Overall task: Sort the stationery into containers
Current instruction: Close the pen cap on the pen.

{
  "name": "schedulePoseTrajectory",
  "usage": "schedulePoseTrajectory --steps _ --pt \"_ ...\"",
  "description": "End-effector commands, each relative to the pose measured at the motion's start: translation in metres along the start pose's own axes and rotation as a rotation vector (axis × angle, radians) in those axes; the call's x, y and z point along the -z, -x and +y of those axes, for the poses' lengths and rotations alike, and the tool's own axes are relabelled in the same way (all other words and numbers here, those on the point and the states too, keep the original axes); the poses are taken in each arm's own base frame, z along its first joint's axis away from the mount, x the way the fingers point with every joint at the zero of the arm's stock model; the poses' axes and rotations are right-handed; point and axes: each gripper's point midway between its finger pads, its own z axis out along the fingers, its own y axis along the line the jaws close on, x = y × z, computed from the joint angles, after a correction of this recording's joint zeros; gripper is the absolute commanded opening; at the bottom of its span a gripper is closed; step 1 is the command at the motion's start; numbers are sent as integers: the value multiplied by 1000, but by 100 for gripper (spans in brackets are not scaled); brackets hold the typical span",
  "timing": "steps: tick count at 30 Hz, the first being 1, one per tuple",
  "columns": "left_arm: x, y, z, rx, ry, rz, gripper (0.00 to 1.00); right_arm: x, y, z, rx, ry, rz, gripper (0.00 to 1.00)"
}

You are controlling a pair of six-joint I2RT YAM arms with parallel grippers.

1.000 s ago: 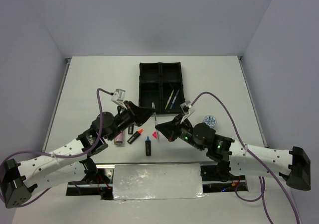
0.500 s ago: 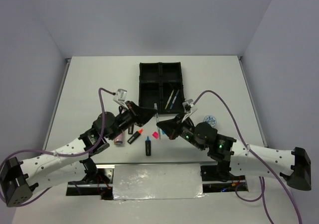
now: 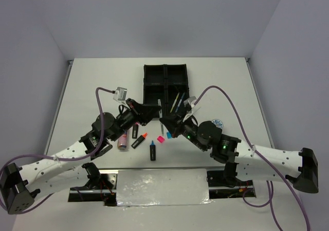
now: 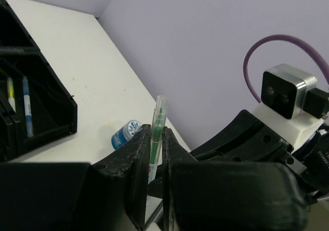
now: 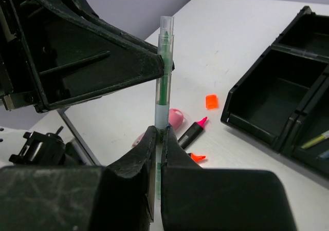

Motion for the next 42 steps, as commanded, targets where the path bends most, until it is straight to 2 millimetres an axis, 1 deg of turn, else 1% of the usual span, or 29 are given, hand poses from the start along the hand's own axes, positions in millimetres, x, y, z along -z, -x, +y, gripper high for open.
schedulePoseTrajectory --steps 1,3,4,6,7,8,11,12,13,17,19,20,22,23,26,31,32,34,35,37,38,40,42 --pt "5 -28 -20 -87 -109 162 12 0 70 25 -12 82 -207 0" --pt "5 -29 -24 -133 -141 173 15 1 67 29 -6 113 -204 0" --pt "6 -30 -29 -147 -164 184 20 2 67 29 -12 113 -204 0" --pt "5 -30 -29 -175 -170 193 22 2 67 31 -8 123 -201 0" --pt "4 -29 -31 -184 -176 194 27 2 66 31 -10 123 -199 0" --pt "4 -29 -30 -198 -173 197 29 2 66 31 -7 124 -199 0" --pt "5 -27 -28 -217 -160 188 29 3 65 31 -7 128 -196 0" --pt "5 -26 -27 -220 -155 184 25 3 64 30 -5 127 -194 0" --pt "6 -23 -28 -223 -155 175 24 3 63 29 -6 124 -193 0" --pt "8 -18 -24 -238 -129 156 26 5 61 26 -11 114 -195 0" --pt "9 -17 -24 -242 -122 158 31 6 62 24 -15 103 -201 0" --pt "9 -16 -21 -244 -109 155 38 6 62 23 -15 101 -200 0" --pt "10 -14 -21 -248 -106 149 42 7 63 22 -12 98 -201 0" --pt "10 -14 -19 -249 -95 146 48 7 63 23 -12 100 -200 0" --pt "11 -11 -19 -254 -90 137 57 8 65 22 -11 97 -203 0" --pt "13 -7 -21 -254 -101 114 51 7 64 24 -6 105 -195 0" --pt "14 -6 -22 -256 -104 111 40 6 62 25 -2 111 -188 0" --pt "14 -4 -26 -264 -121 103 33 5 57 26 1 115 -177 0" --pt "15 -5 -27 -270 -128 106 25 5 57 29 6 132 -177 0" --pt "16 -2 -32 -286 -157 95 20 6 54 32 12 153 -171 0" --pt "18 -3 -32 -292 -164 95 12 6 53 35 20 174 -167 0" --pt "22 -1 -37 -307 -200 79 6 7 49 40 29 205 -154 0" --pt "27 2 -43 -324 -234 64 3 7 44 47 42 249 -133 0"
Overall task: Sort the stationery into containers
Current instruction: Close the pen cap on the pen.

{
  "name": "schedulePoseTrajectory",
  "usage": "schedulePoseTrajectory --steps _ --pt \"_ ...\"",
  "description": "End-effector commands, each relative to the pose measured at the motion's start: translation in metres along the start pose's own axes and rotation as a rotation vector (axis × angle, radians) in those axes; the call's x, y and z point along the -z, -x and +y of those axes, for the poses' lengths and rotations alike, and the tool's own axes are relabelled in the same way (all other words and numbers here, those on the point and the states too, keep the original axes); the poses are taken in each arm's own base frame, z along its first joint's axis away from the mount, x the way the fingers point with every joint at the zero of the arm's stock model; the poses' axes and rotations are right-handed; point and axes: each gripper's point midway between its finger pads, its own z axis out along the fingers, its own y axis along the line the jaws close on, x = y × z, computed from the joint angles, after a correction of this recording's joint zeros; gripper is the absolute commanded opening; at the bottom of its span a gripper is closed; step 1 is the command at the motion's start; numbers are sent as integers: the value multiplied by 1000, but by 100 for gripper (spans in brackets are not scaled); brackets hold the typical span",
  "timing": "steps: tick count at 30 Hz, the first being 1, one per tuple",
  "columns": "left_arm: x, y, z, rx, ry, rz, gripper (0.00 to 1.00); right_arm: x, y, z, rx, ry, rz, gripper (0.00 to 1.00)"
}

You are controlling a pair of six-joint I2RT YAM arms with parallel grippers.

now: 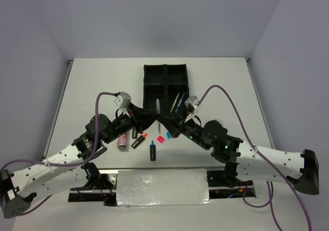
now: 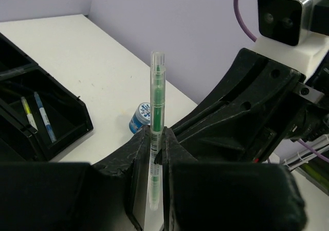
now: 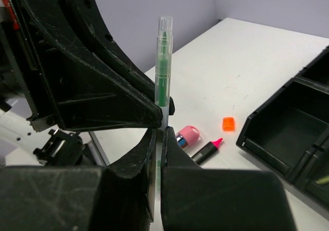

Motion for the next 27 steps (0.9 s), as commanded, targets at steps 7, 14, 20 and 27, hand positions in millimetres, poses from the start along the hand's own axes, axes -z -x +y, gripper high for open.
schedulePoseTrajectory --steps 7,14,20,27 --pt "15 21 -34 -81 -178 -87 0 1 11 29 -11 195 -30 21" --pt "18 29 -41 -78 -204 -111 0 -1 7 32 -26 231 -13 35" --pt "18 26 -42 -72 -212 -102 0 -2 8 39 -33 265 -13 19" --pt "15 29 -33 -62 -155 -102 31 -5 14 39 -32 262 -27 0"
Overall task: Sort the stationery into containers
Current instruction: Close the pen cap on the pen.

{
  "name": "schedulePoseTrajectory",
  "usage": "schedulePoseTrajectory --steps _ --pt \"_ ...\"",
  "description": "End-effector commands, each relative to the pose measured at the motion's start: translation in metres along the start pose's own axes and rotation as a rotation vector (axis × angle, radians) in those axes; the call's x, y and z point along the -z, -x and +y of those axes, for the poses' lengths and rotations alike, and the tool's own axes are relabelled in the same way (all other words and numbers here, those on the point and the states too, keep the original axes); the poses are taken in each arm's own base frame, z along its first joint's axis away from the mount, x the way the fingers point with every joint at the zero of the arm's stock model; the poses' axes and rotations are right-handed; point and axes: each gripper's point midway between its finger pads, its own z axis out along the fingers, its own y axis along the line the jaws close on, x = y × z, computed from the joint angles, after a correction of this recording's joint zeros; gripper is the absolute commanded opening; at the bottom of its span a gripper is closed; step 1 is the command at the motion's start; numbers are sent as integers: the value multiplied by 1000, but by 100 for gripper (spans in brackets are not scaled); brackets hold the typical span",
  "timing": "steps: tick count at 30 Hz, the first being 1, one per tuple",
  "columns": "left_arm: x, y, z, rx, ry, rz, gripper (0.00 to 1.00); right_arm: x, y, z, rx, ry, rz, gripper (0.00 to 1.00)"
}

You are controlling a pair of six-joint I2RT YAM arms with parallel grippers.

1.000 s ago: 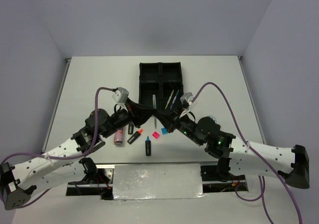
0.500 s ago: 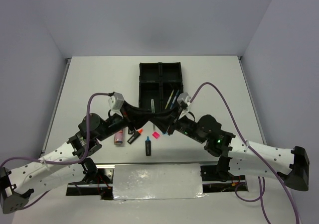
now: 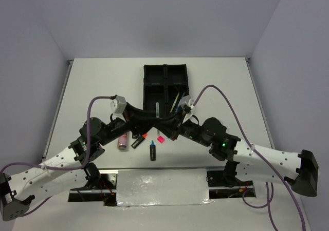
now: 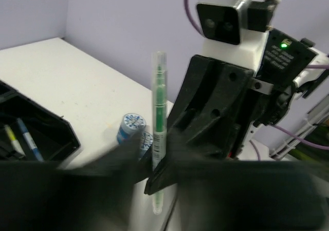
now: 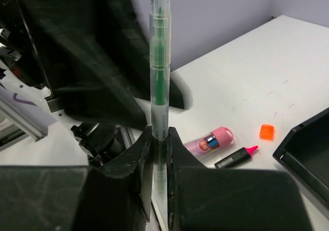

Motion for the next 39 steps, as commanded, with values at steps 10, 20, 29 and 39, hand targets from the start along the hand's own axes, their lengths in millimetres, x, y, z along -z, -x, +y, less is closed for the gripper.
schedulePoseTrajectory --steps 10,20,29,39 --pt "-3 54 1 -115 83 -93 94 -11 2 -2 -16 -4 -2 0" --pt "-21 63 15 -97 143 -76 79 -7 4 2 -12 12 3 0" --pt "-20 47 6 -48 67 -37 52 -5 11 -2 -4 -15 -13 0" --pt "-19 15 14 27 78 41 0 -18 33 2 18 -11 -39 0"
